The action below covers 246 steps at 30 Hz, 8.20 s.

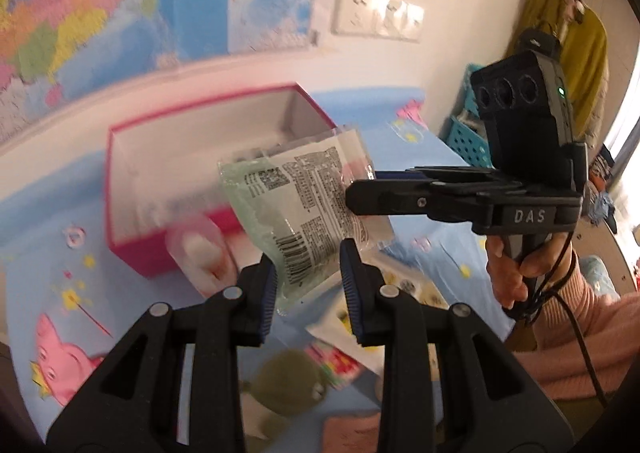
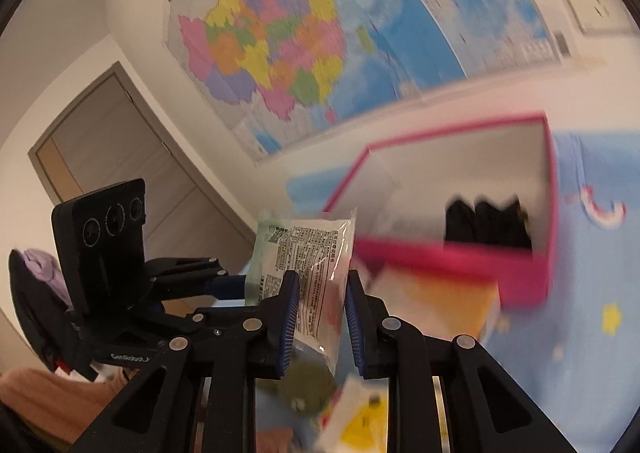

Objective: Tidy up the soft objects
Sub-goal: 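Carry the green-filled packet into the pink box and open the right gripper, then grasp the green plush frog with the right gripper, then lift the plush frog with the right gripper and drop it into the pink box, then reach the right gripper to the white-and-yellow wet-wipes pack and grasp it, then lift the wet-wipes pack with the right gripper and drop it into the pink box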

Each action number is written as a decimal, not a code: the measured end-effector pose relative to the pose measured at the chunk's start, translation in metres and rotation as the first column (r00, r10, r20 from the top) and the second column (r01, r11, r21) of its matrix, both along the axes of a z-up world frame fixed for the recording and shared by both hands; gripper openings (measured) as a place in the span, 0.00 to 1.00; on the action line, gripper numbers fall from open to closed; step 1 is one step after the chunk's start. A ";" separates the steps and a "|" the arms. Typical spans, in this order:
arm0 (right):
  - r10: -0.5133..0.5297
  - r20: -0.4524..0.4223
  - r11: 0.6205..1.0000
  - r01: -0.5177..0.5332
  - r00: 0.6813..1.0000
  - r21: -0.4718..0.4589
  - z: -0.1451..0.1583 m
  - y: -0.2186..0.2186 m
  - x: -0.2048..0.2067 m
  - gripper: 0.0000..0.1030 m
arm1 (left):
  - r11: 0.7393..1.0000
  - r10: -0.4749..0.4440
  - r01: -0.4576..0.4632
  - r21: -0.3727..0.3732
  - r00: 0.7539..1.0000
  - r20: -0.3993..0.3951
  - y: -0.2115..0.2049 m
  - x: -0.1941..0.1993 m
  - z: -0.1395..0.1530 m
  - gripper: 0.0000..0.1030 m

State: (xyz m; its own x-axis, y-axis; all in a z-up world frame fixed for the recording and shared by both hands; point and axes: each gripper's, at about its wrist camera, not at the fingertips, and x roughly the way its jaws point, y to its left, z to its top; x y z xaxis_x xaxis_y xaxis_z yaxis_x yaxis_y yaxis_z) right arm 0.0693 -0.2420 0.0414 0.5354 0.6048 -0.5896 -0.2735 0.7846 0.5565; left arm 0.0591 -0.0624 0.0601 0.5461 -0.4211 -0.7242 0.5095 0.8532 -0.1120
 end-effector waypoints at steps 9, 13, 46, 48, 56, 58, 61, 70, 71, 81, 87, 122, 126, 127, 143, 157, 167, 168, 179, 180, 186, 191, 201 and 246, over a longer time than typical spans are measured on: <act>-0.004 0.008 1.000 0.004 1.000 0.023 -0.005 0.015 0.088 0.22 | 0.994 0.107 -0.106 0.006 0.994 -0.028 0.022 0.073 0.020 0.31; -0.007 -0.050 1.000 0.008 0.999 0.026 -0.028 0.019 0.115 0.22 | 0.990 0.139 -0.142 -0.015 0.984 -0.109 0.037 0.101 0.002 0.32; 0.192 -0.057 0.970 -0.199 0.980 -0.139 -0.027 0.047 0.002 0.47 | 0.981 0.195 -0.195 -0.006 0.980 -0.043 0.091 -0.012 -0.043 0.54; 0.209 -0.088 0.964 -0.220 0.974 -0.149 -0.037 0.055 -0.013 0.48 | 0.981 0.195 -0.195 0.001 0.980 -0.051 0.090 -0.026 -0.051 0.54; 0.229 -0.215 0.949 -0.267 0.949 -0.169 -0.081 0.079 -0.024 0.53 | 0.977 0.198 -0.206 -0.056 0.972 -0.129 0.100 -0.069 -0.076 0.54; 0.240 -0.234 0.947 -0.280 0.942 -0.155 -0.088 0.085 -0.024 0.53 | 0.974 0.204 -0.215 -0.067 0.970 -0.133 0.103 -0.079 -0.080 0.55; 0.239 -0.257 0.941 -0.289 0.936 -0.177 -0.098 0.095 -0.018 0.53 | 0.971 0.211 -0.226 -0.081 0.965 -0.156 0.106 -0.093 -0.090 0.56; 0.243 -0.255 0.937 -0.295 0.936 -0.189 -0.103 0.100 -0.019 0.55 | 0.967 0.220 -0.242 -0.077 0.950 -0.220 0.107 -0.105 -0.118 0.58; 0.242 -0.253 0.937 -0.294 0.937 -0.191 -0.103 0.102 -0.020 0.55 | 0.967 0.226 -0.245 -0.065 0.948 -0.224 0.104 -0.103 -0.121 0.58; 0.233 -0.240 0.935 -0.285 0.942 -0.213 -0.102 0.106 -0.024 0.52 | 0.962 0.253 -0.268 -0.052 0.946 -0.203 0.096 -0.100 -0.126 0.49; 0.226 -0.198 0.939 -0.267 0.954 -0.215 -0.091 0.109 -0.025 0.52 | 0.954 0.270 -0.288 -0.083 0.946 -0.178 0.100 -0.102 -0.113 0.49; 0.064 0.157 0.969 -0.024 0.986 -0.246 0.028 0.071 0.084 0.52 | 0.974 0.218 -0.224 0.010 0.956 0.198 0.075 0.031 0.016 0.49; 0.029 0.133 0.971 0.003 0.991 -0.240 0.015 0.060 0.111 0.52 | 0.974 0.217 -0.225 0.032 0.963 0.161 0.072 0.064 0.005 0.49; 0.023 0.124 0.971 0.007 0.992 -0.241 0.012 0.057 0.115 0.52 | 0.973 0.221 -0.229 0.042 0.964 0.147 0.071 0.074 0.000 0.49; -0.041 -0.077 0.957 0.017 0.996 -0.290 -0.064 0.031 0.192 0.54 | 0.954 0.283 -0.278 0.116 0.959 -0.032 0.062 0.175 -0.064 0.49; -0.097 -0.153 0.949 0.045 0.983 -0.313 -0.065 0.007 0.177 0.56 | 0.940 0.340 -0.340 0.034 0.940 0.023 0.077 0.152 -0.045 0.49; -0.048 -0.083 0.936 0.016 0.995 -0.351 -0.024 -0.003 0.119 0.57 | 0.974 0.223 -0.216 -0.067 0.964 0.144 0.069 0.066 -0.006 0.58; -0.047 -0.078 0.939 0.017 0.996 -0.345 -0.021 -0.006 0.113 0.57 | 0.977 0.209 -0.201 -0.066 0.966 0.154 0.065 0.060 -0.004 0.58; 0.006 -0.038 0.947 -0.018 0.999 -0.322 0.005 -0.013 0.031 0.57 | 1.000 0.008 -0.006 -0.012 0.983 0.182 0.009 -0.008 -0.014 0.59; 0.012 -0.043 0.947 -0.025 0.999 -0.321 0.003 -0.015 0.020 0.57 | 1.000 -0.005 0.006 -0.008 0.985 0.171 0.006 -0.011 -0.018 0.59; -0.011 -0.155 0.950 -0.038 0.988 -0.309 -0.027 -0.033 -0.028 0.57 | 0.999 -0.037 0.038 -0.017 0.998 0.053 -0.004 -0.032 -0.053 0.59; -0.044 -0.258 0.965 -0.026 0.965 -0.262 -0.058 -0.047 -0.056 0.56 | 0.999 -0.025 0.022 -0.039 0.997 -0.071 -0.002 -0.037 -0.085 0.59; -0.044 -0.312 0.979 -0.021 0.949 -0.203 -0.085 -0.051 -0.068 0.49 | 0.997 -0.045 0.033 -0.063 0.978 -0.201 -0.005 -0.051 -0.113 0.59; -0.062 -0.014 0.970 0.057 0.998 -0.235 -0.002 -0.050 -0.030 0.19 | 0.993 0.008 -0.012 -0.119 0.999 -0.032 -0.015 0.004 -0.019 0.46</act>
